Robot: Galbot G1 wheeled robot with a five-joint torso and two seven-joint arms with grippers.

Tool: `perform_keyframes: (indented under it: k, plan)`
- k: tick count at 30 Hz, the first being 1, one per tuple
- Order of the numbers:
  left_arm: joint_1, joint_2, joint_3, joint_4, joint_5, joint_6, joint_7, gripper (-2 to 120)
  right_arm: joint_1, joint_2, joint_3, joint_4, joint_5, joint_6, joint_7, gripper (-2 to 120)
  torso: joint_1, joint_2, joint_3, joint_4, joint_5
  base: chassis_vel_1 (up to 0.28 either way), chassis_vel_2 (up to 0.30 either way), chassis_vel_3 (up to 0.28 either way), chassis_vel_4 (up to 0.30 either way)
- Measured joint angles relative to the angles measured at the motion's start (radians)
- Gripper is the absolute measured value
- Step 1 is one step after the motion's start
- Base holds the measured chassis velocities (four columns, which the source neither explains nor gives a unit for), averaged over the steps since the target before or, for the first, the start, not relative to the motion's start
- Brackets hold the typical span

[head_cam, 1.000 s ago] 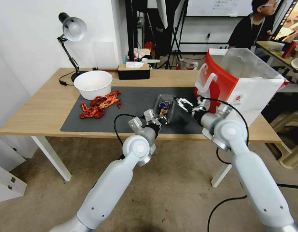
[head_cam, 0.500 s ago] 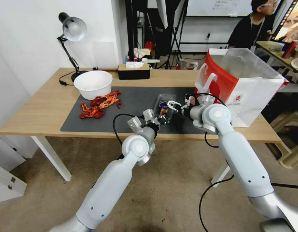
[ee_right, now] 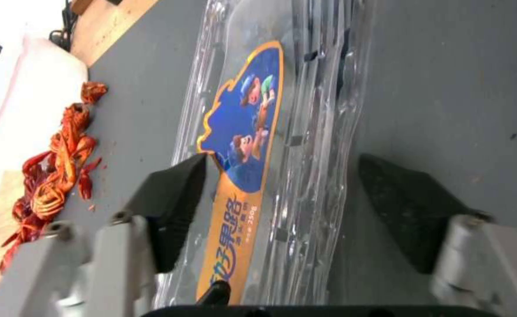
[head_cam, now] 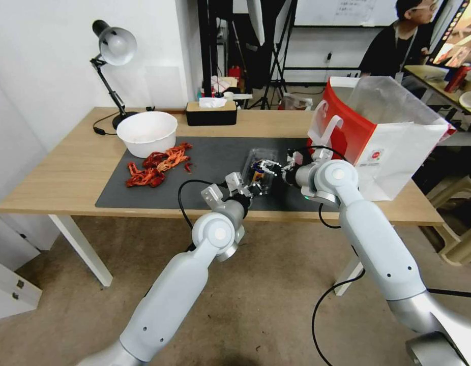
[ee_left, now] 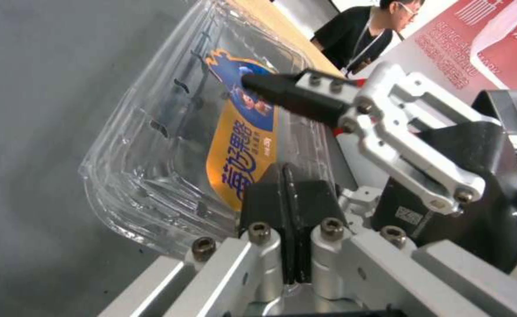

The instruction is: Close the takeout container lid, then place the container into the takeout bag.

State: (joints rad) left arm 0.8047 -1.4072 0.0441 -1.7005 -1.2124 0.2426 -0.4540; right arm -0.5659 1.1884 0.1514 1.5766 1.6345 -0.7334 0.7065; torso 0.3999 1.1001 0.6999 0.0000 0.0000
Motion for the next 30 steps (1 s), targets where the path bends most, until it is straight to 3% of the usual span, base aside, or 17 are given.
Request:
perform_keyframes:
  k: [2,8,17,18,23,27,30]
  plan:
    - [0.000,0.000,0.000,0.000,0.000,0.000,0.000,0,0.000,-0.001,-0.001,-0.001,0.003,0.000,-0.001,64,0.000,0.000,0.000,0.0000,0.0000,0.000,0.000,0.000,0.000]
    - [-0.004,0.000,0.001,0.002,-0.001,-0.001,0.000,0,0.002,-0.005,-0.004,-0.005,0.011,-0.003,-0.008,36,0.000,0.000,0.000,0.0003,0.0001,0.000,0.000,0.000,0.000]
    - [-0.004,0.010,-0.010,-0.005,-0.002,-0.006,0.004,0,-0.004,-0.007,0.002,-0.009,0.009,-0.001,-0.017,10,0.000,0.000,0.000,0.0002,-0.0001,0.000,0.000,0.000,0.000]
    - [0.001,0.021,-0.017,-0.022,0.003,-0.007,0.005,0,-0.005,-0.008,0.008,-0.009,0.010,0.000,-0.022,2,0.000,0.000,0.000,0.0001,-0.0002,0.000,0.000,0.000,0.000]
    - [0.036,0.076,-0.045,-0.093,0.030,-0.012,0.022,0,-0.011,-0.017,0.025,0.000,0.022,0.000,-0.049,0,0.000,0.000,0.000,-0.0001,-0.0002,0.000,0.000,0.000,0.000]
    - [0.102,0.154,-0.101,-0.167,0.120,-0.020,0.068,0,-0.015,-0.020,0.038,0.006,0.034,0.001,-0.085,0,0.000,0.000,0.000,0.0000,-0.0002,0.000,0.000,0.000,0.000]
    - [0.206,0.241,-0.161,-0.223,0.308,-0.043,0.141,0,-0.022,-0.018,0.045,0.013,0.031,0.013,-0.136,0,0.000,0.000,0.000,0.0002,-0.0004,0.000,0.000,0.000,0.000]
